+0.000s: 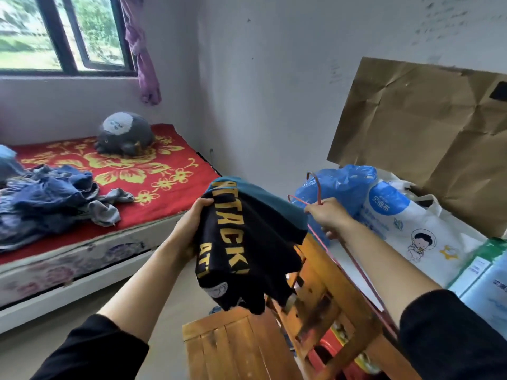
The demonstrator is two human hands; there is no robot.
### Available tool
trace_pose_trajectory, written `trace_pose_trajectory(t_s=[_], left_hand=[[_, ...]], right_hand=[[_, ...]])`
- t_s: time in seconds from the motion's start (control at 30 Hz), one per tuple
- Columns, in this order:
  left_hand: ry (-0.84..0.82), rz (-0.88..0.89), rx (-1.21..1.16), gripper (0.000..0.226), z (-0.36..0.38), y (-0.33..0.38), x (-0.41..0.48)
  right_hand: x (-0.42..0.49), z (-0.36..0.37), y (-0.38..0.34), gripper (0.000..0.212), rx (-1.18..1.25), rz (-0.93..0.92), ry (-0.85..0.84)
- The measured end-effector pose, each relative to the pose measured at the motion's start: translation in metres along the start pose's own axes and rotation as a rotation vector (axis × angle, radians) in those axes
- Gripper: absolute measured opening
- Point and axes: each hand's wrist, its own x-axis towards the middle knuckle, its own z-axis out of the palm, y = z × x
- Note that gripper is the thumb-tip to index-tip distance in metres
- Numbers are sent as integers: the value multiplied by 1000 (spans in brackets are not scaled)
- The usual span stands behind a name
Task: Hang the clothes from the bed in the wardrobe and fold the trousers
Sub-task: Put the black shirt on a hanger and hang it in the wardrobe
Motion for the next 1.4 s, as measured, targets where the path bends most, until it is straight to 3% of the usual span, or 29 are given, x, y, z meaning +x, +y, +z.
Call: trace_pose_trajectory(t_s=[0.07, 0.2, 0.27, 0.37, 0.47, 0.57, 0.67, 0.97, 1.03, 1.2, 1.3, 1.4], left_hand=[[53, 5, -19, 38, -32, 16, -13], [116, 88, -51, 26, -91, 48, -38], [187, 181, -49, 28, -120, 65, -50], [164, 175, -65, 28, -168, 84, -73], [246, 114, -43, 27, -227, 94, -95], [413, 37, 108, 29, -285, 95, -119], [655, 36, 308, 24, -331, 91, -137], [899, 223, 631, 6, -393, 85, -169], [852, 280, 682, 4, -386, 94, -177], [512, 285, 692, 38, -363, 94, -195], [571, 407, 717, 21, -365, 87, -191], [557, 447, 544, 10, -366, 91, -185]], right_hand=[[-13, 32, -19, 25, 10, 11, -60], [-46, 112, -54, 64, 146, 11, -112], [-62, 149, -64, 58, 327, 57, -169], [-82, 196, -80, 37, 560, 124, -414], [-97, 225, -120, 11, 561, 25, -460], [-109, 234, -169, 19, 573, -107, -474], [-122, 240, -208, 14, 439, -225, -487], [-193, 295, -309, 21, 470, -361, -765], [-212, 314, -319, 23, 347, -416, -826], [-246, 373, -322, 29, 245, -448, -961], [-249, 387, -325, 30, 170, -502, -978], [-236, 385, -328, 29, 184, -549, -972]])
